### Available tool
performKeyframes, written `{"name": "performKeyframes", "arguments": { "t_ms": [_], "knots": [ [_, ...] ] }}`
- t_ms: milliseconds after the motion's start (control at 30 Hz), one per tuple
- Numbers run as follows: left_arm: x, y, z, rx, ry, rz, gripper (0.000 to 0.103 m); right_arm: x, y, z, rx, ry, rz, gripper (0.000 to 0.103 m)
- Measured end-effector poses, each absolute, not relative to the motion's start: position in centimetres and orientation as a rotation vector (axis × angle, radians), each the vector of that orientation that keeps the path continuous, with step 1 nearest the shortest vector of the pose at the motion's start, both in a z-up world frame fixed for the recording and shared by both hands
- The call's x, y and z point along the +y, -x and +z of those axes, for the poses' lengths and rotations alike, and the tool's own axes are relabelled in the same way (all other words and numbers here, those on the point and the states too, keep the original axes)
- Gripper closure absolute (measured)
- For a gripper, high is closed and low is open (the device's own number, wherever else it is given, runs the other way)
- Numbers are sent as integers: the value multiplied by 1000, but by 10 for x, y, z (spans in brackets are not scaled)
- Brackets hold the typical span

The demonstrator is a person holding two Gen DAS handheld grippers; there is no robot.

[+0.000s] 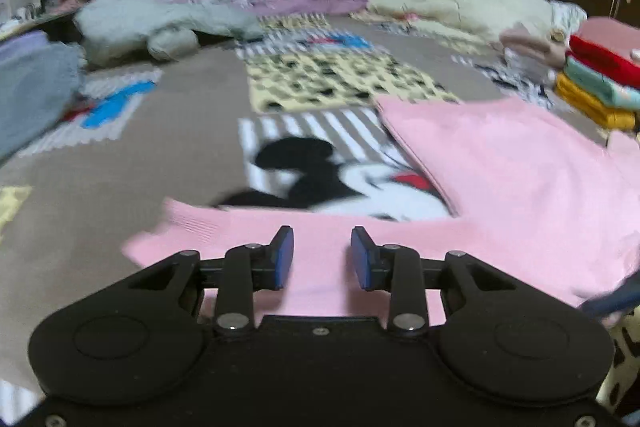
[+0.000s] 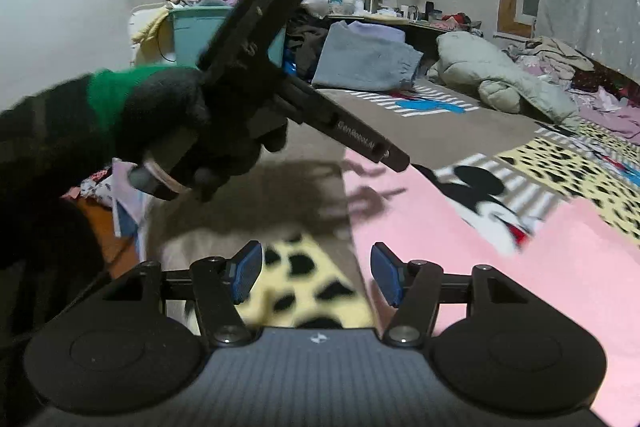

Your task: Fold clothes

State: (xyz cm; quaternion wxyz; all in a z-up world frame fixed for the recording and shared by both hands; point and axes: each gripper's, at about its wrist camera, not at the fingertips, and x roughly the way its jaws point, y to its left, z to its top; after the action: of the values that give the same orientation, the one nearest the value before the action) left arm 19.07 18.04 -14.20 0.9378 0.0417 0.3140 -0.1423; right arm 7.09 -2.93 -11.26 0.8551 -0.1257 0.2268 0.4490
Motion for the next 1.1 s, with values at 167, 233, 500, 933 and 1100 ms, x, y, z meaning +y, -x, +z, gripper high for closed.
{"name": "performKeyframes", "arguments": {
  "t_ms": [167,233,500,933,1100],
  "knots": [
    [149,-179,-133,608,-130,-234,72,-113,-58,-100,479,222,853,43],
    [140,-165,-121,552,-49,-246,72,-151,-59,-96,482,172,784,42],
    [71,-164,-138,629,-194,-186,71,-325,-82,-113,453,-356,326,42],
    [-128,-108,-129,476,-215,-496,70,-462,-78,-184,436,-824,-36,41],
    [-190,-109,-163,534,-315,-570,71,-475,-75,-197,422,-884,-24,43]
  ]
}}
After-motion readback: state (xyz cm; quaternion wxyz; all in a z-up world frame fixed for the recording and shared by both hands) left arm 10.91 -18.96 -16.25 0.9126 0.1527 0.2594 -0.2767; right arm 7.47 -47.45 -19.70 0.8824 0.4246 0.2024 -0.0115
